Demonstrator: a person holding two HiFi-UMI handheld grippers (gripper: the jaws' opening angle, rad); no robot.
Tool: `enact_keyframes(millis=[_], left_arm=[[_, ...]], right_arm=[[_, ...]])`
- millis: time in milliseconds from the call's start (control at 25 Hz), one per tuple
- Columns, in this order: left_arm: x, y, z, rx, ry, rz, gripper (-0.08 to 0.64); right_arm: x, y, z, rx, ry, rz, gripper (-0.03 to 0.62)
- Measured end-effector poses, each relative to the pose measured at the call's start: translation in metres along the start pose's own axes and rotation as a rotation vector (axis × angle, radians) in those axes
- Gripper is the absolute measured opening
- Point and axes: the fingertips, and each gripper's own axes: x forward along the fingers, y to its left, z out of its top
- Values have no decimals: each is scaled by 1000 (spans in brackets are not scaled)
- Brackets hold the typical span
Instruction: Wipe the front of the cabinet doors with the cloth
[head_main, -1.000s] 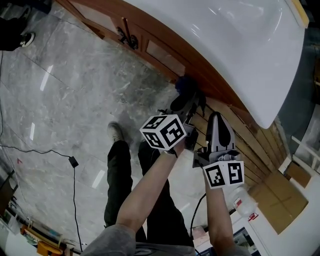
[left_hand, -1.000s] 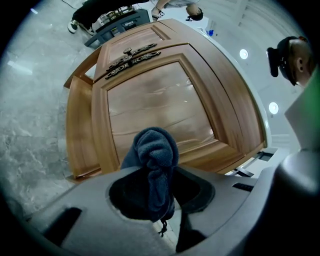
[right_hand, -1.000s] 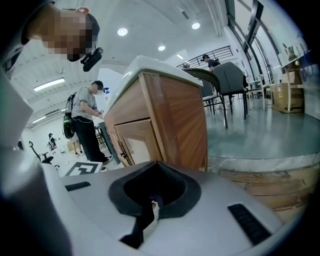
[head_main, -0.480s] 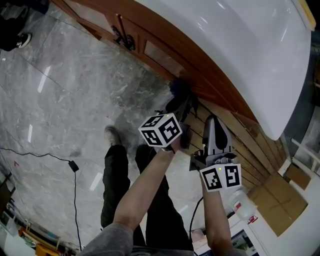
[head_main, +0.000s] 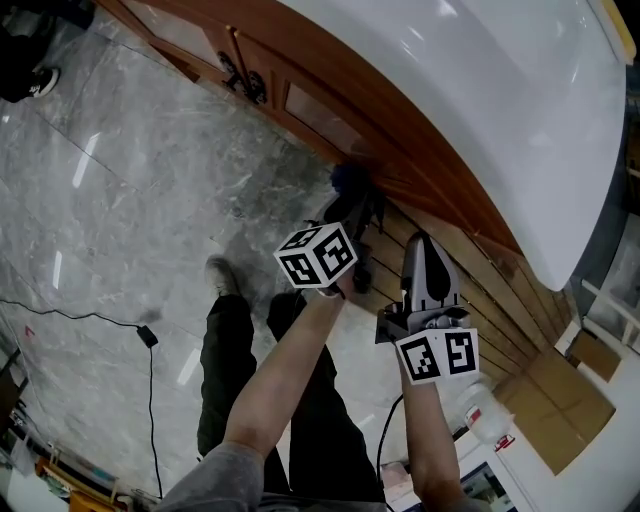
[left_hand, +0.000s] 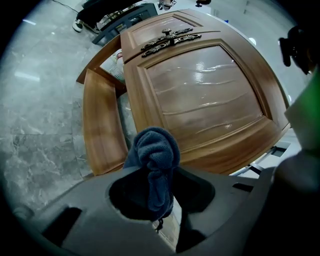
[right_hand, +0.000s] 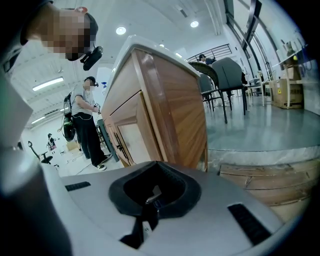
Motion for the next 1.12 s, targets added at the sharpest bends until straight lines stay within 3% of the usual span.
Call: enact_keyframes(millis=[240,520,1120], left_arm=[[-9,0,5,-31,2,13,100],[-47,-28,23,-15,-11,17,100],[-128,-139,74,18,-104,-86,100]], right_arm=[[-3,6,1,8,6,4,9],[-18,21,24,41,-2,6,9],[-43,45,58,96,-17,3,9]])
